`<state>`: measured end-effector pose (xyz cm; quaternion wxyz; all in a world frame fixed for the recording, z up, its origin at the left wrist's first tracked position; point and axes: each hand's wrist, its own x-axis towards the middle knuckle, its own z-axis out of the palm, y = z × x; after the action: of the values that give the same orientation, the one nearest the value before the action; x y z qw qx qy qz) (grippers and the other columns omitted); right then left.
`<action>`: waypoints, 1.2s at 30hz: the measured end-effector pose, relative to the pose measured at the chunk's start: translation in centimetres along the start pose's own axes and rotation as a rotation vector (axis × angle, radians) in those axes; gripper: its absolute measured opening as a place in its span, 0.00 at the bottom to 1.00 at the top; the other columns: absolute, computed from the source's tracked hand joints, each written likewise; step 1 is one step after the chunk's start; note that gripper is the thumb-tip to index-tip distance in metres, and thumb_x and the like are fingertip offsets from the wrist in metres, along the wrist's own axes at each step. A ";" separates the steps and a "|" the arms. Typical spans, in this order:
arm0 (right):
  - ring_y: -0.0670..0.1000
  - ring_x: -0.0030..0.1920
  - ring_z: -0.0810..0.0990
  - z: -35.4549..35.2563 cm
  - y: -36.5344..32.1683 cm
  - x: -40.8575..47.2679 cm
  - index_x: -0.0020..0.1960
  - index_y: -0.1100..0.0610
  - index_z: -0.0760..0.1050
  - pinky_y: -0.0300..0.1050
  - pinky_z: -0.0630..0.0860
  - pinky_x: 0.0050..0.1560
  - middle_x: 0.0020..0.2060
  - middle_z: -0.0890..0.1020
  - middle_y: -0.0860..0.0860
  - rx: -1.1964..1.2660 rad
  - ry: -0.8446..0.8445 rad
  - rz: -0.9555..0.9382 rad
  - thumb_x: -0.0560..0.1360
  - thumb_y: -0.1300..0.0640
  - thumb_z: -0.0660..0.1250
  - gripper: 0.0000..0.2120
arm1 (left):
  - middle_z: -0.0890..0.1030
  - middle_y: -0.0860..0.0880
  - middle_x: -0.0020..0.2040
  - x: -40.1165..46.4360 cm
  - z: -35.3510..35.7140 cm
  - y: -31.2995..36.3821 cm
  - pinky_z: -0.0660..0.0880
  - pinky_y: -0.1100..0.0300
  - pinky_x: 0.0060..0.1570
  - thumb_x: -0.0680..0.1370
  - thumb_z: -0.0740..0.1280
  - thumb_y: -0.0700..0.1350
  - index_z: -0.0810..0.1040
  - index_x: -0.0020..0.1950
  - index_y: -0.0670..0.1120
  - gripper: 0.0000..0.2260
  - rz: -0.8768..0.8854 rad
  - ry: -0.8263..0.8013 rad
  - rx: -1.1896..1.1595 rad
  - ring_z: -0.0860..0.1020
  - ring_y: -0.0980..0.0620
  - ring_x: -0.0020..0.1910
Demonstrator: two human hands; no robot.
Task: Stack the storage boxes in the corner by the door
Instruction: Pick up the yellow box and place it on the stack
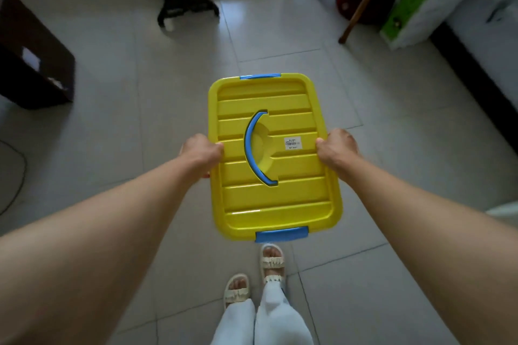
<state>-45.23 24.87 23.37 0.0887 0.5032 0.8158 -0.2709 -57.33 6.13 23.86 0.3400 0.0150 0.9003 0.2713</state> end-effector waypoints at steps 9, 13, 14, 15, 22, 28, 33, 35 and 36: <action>0.62 0.64 0.74 -11.3 13.6 -4.1 0.64 0.68 0.71 0.48 0.72 0.59 0.64 0.75 0.64 0.147 0.140 0.252 0.80 0.55 0.58 0.19 | 0.78 0.38 0.54 -7.6 8.0 12.7 0.78 0.51 0.47 0.80 0.60 0.52 0.75 0.60 0.37 0.20 0.266 -0.130 0.203 0.77 0.42 0.46; 0.62 0.63 0.75 -16.6 21.6 -5.8 0.63 0.67 0.73 0.48 0.73 0.58 0.63 0.75 0.64 0.245 0.194 0.379 0.79 0.57 0.59 0.18 | 0.78 0.38 0.55 -11.9 14.3 19.1 0.77 0.50 0.48 0.80 0.60 0.53 0.74 0.62 0.36 0.22 0.386 -0.207 0.313 0.76 0.44 0.46; 0.62 0.62 0.75 -18.3 24.1 -6.4 0.63 0.67 0.72 0.47 0.73 0.57 0.63 0.75 0.64 0.262 0.216 0.412 0.79 0.57 0.59 0.18 | 0.78 0.38 0.56 -13.5 16.5 21.0 0.77 0.49 0.50 0.80 0.60 0.54 0.74 0.63 0.37 0.22 0.410 -0.223 0.330 0.76 0.43 0.47; 0.62 0.62 0.75 -19.6 25.9 -6.8 0.63 0.67 0.72 0.47 0.73 0.57 0.63 0.75 0.64 0.268 0.234 0.437 0.79 0.57 0.58 0.17 | 0.78 0.39 0.56 -14.8 18.0 22.4 0.77 0.49 0.51 0.80 0.61 0.54 0.74 0.63 0.37 0.22 0.433 -0.233 0.339 0.77 0.43 0.49; 0.60 0.60 0.76 -29.3 40.0 -9.9 0.64 0.67 0.70 0.44 0.70 0.46 0.62 0.76 0.62 0.368 0.338 0.595 0.79 0.60 0.58 0.16 | 0.78 0.40 0.57 -25.2 29.3 33.0 0.77 0.52 0.50 0.78 0.64 0.56 0.74 0.64 0.39 0.23 0.615 -0.306 0.429 0.78 0.43 0.54; 0.53 0.38 0.73 -36.5 50.0 -11.3 0.48 0.61 0.71 0.40 0.63 0.28 0.42 0.75 0.58 0.444 0.421 0.675 0.78 0.59 0.59 0.05 | 0.77 0.43 0.48 -33.0 36.9 41.4 0.75 0.56 0.37 0.78 0.64 0.53 0.75 0.61 0.38 0.20 0.771 -0.421 0.460 0.76 0.47 0.44; 0.54 0.40 0.73 -41.7 55.7 -11.0 0.39 0.60 0.70 0.42 0.67 0.37 0.38 0.72 0.57 0.517 0.512 0.734 0.78 0.59 0.59 0.09 | 0.77 0.41 0.46 -36.9 42.3 48.2 0.78 0.53 0.40 0.78 0.65 0.52 0.76 0.59 0.37 0.20 0.865 -0.510 0.464 0.78 0.45 0.41; 0.55 0.39 0.74 -43.4 57.1 -10.7 0.42 0.62 0.71 0.43 0.69 0.36 0.38 0.74 0.56 0.546 0.535 0.745 0.78 0.60 0.59 0.08 | 0.78 0.41 0.45 -37.6 44.0 50.5 0.77 0.55 0.35 0.77 0.65 0.52 0.77 0.58 0.37 0.19 0.912 -0.531 0.484 0.78 0.46 0.36; 0.55 0.40 0.74 -44.1 57.8 -10.4 0.44 0.62 0.71 0.44 0.70 0.37 0.39 0.74 0.56 0.556 0.550 0.751 0.78 0.60 0.59 0.07 | 0.79 0.41 0.45 -37.7 45.0 51.6 0.76 0.57 0.33 0.77 0.65 0.52 0.77 0.58 0.37 0.19 0.926 -0.540 0.498 0.77 0.47 0.34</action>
<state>15.60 60.30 44.29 -0.1737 0.8171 0.4704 -0.2845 -8.56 63.66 44.43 0.3894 0.5544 0.7182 0.1585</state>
